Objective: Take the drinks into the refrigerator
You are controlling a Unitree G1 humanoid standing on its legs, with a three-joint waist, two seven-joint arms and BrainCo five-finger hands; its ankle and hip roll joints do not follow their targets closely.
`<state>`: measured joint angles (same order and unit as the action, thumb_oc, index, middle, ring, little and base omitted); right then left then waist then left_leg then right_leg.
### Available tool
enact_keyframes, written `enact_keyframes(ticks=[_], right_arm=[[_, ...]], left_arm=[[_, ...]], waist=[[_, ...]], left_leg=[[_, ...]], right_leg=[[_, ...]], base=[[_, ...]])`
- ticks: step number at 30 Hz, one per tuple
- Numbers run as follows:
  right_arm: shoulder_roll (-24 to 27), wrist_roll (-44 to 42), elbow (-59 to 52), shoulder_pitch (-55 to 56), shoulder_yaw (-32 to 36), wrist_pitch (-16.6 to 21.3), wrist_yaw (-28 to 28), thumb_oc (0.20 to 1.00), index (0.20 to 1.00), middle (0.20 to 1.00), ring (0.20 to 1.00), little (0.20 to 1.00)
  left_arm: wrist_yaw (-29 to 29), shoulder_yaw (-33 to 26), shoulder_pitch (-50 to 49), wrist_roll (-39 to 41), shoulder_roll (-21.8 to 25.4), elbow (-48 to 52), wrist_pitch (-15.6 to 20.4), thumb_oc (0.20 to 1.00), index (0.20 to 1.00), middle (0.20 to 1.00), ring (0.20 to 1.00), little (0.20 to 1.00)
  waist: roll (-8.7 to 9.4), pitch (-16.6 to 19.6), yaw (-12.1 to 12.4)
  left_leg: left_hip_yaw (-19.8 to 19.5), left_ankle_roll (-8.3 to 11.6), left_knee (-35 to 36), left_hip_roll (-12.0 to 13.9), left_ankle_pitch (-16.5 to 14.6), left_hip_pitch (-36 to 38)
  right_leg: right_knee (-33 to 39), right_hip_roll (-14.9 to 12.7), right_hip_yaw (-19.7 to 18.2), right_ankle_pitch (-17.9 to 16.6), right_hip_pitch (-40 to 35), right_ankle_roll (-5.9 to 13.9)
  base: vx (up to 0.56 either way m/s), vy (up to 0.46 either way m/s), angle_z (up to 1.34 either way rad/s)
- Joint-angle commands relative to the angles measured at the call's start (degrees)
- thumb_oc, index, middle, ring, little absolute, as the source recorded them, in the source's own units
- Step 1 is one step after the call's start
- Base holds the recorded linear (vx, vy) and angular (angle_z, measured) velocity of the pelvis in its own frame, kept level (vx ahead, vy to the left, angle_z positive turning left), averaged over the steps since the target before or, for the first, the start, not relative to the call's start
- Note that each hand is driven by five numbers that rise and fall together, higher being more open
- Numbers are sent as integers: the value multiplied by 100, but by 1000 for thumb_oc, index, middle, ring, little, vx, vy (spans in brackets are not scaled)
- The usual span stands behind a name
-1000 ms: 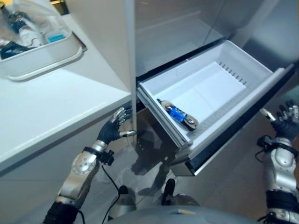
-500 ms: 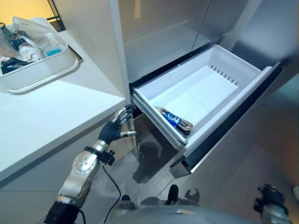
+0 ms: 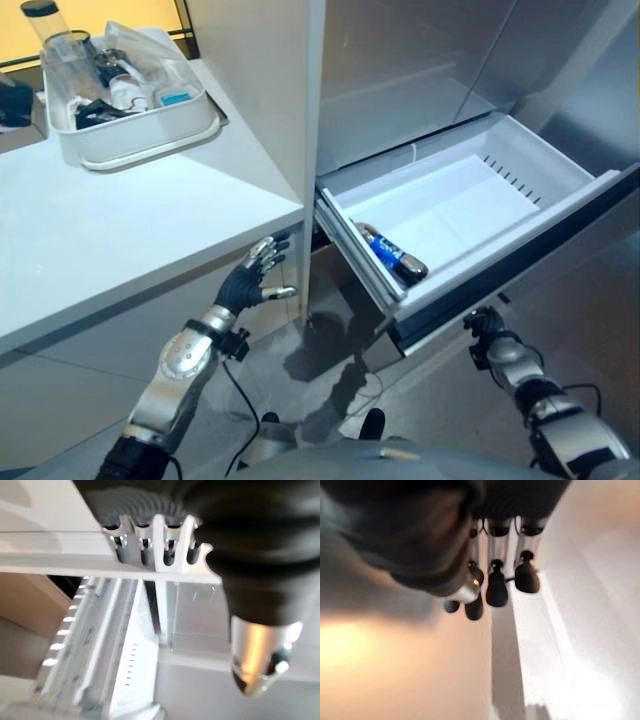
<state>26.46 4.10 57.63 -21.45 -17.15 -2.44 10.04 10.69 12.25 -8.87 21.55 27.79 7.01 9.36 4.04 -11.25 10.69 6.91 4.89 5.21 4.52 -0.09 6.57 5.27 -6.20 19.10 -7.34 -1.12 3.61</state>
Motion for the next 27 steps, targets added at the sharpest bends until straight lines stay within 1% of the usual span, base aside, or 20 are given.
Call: enact_keyframes(ticks=[1, 3, 5, 6, 7, 8, 12, 16, 17, 18, 19, 20, 22, 23, 24, 26, 27], right_arm=[[-68, 434, -1231, -2097, -287, 826, -45, 200, 200, 200, 200, 200], [-58, 684, -1692, -2507, -489, 818, -107, 200, 200, 200, 200, 200], [-77, 786, -1672, -2653, -556, 800, -98, 200, 200, 200, 200, 200], [-87, 1025, -1712, -2902, -727, 785, -139, 200, 200, 200, 200, 200], [-93, 1029, -1703, -2919, -733, 785, -137, 200, 200, 200, 200, 200], [-132, 1223, -1753, -3126, -883, 767, -163, 200, 200, 200, 200, 200], [-277, 1329, -1691, -3255, -972, 742, -246, 200, 200, 200, 200, 200], [-351, 1296, -1692, -2979, -900, 748, -253, 200, 200, 200, 200, 200], [-349, 1298, -1698, -2969, -898, 747, -253, 300, 300, 300, 300, 300], [-405, 1239, -1683, -2835, -826, 760, -228, 435, 435, 435, 435, 435], [-453, 1164, -1659, -2542, -735, 770, -243, 1000, 1000, 1000, 1000, 1000], [-451, 1164, -1668, -2528, -732, 769, -245, 1000, 1000, 1000, 1000, 1000], [-560, 924, -1623, -1966, -473, 790, -212, 1000, 1000, 1000, 1000, 1000], [-559, 923, -1639, -1941, -468, 788, -213, 1000, 1000, 1000, 1000, 1000], [-604, 755, -1558, -1563, -330, 795, -204, 1000, 1000, 1000, 1000, 1000], [-626, 663, -1561, -1355, -223, 791, -183, 1000, 1000, 1000, 1000, 1000], [-713, 327, -1424, -794, 102, 802, -118, 1000, 1000, 1000, 1000, 1000]], left_arm=[[-64, 253, 318, 165, -2, 450, 297, 1000, 1000, 1000, 1000, 1000], [-117, 210, 297, 152, -12, 408, 307, 1000, 1000, 1000, 1000, 1000], [-135, 209, 310, 151, -11, 400, 305, 1000, 1000, 1000, 1000, 1000], [-161, 202, 295, 147, -10, 393, 310, 1000, 1000, 1000, 1000, 1000], [-161, 193, 298, 146, -15, 394, 308, 1000, 1000, 1000, 1000, 1000], [-194, 160, 295, 126, 9, 379, 317, 1000, 1000, 1000, 1000, 1000], [-205, 103, 291, 125, 15, 366, 318, 1000, 1000, 1000, 1000, 1000], [-216, 95, 306, 146, -75, 305, 309, 1000, 1000, 1000, 1000, 1000], [-216, 99, 303, 146, -75, 303, 311, 1000, 1000, 1000, 1000, 1000], [-218, 102, 316, 132, -100, 296, 311, 1000, 1000, 1000, 1000, 1000], [-236, 85, 323, 118, -140, 251, 307, 1000, 1000, 1000, 1000, 1000], [-236, 90, 319, 118, -139, 250, 308, 1000, 1000, 1000, 1000, 1000], [-277, 15, 294, 105, -228, 140, 292, 1000, 1000, 1000, 1000, 1000], [-278, 23, 284, 103, -224, 137, 295, 1000, 1000, 1000, 1000, 1000], [-287, -18, 275, 128, -274, 70, 288, 1000, 1000, 1000, 1000, 1000], [-299, -38, 251, 151, -310, -4, 276, 1000, 1000, 1000, 1000, 1000], [-328, -67, 173, 295, -498, -341, 205, 1000, 1000, 1000, 1000, 1000]], waist=[[85, -263, 517], [140, -311, 620], [167, -315, 647], [208, -322, 721], [207, -329, 715], [249, -348, 771], [305, -361, 818], [311, -351, 793], [311, -349, 795], [297, -350, 775], [278, -333, 738], [278, -329, 741], [231, -317, 658], [231, -308, 664], [203, -301, 608], [186, -290, 581], [144, -283, 496]], left_leg=[[-104, -405, -21, -466, -176, -255], [-145, -412, -21, -480, -148, -322], [-161, -419, -21, -487, -136, -353], [-173, -421, -21, -486, -126, -375], [-172, -422, -21, -487, -125, -375], [-184, -420, -21, -487, -111, -397], [-182, -412, -21, -502, -104, -416], [-178, -419, -21, -523, -121, -389], [-178, -420, -21, -524, -122, -387], [-174, -423, -21, -526, -126, -378], [-158, -429, -21, -533, -147, -342], [-158, -429, -21, -533, -149, -339], [-127, -439, -21, -544, -180, -275], [-126, -439, -21, -544, -183, -268], [-102, -440, -21, -542, -197, -240], [-95, -444, -21, -545, -207, -220], [-64, -442, -21, -537, -258, -139]], right_leg=[[-347, -72, 208, 457, -397, 329], [-329, -91, 258, 442, -379, 326], [-326, -101, 280, 430, -357, 330], [-303, -110, 302, 415, -363, 335], [-300, -110, 301, 413, -364, 335], [-283, -107, 321, 398, -357, 337], [-257, -123, 340, 373, -355, 337], [-257, -149, 352, 364, -377, 344], [-256, -149, 352, 364, -380, 345], [-264, -154, 346, 365, -381, 347], [-279, -169, 333, 368, -389, 353], [-281, -169, 332, 369, -391, 353], [-302, -181, 308, 380, -411, 353], [-303, -180, 306, 382, -417, 354], [-316, -193, 301, 390, -429, 355], [-319, -196, 291, 392, -441, 353], [-343, -187, 272, 428, -485, 352]], base=[[-11, 11, 22], [-14, 8, 8], [-2, 2, 3], [-1, 3, 16], [-20, 4, 18], [-20, 1, 10], [-19, 10, 7], [-6, 15, 6], [-5, 19, 4], [0, 0, 0], [0, 0, 0], [0, 0, 0], [-1, 30, 2], [-6, 33, 1], [0, 0, 0], [7, 1, -2], [0, 0, 0]])
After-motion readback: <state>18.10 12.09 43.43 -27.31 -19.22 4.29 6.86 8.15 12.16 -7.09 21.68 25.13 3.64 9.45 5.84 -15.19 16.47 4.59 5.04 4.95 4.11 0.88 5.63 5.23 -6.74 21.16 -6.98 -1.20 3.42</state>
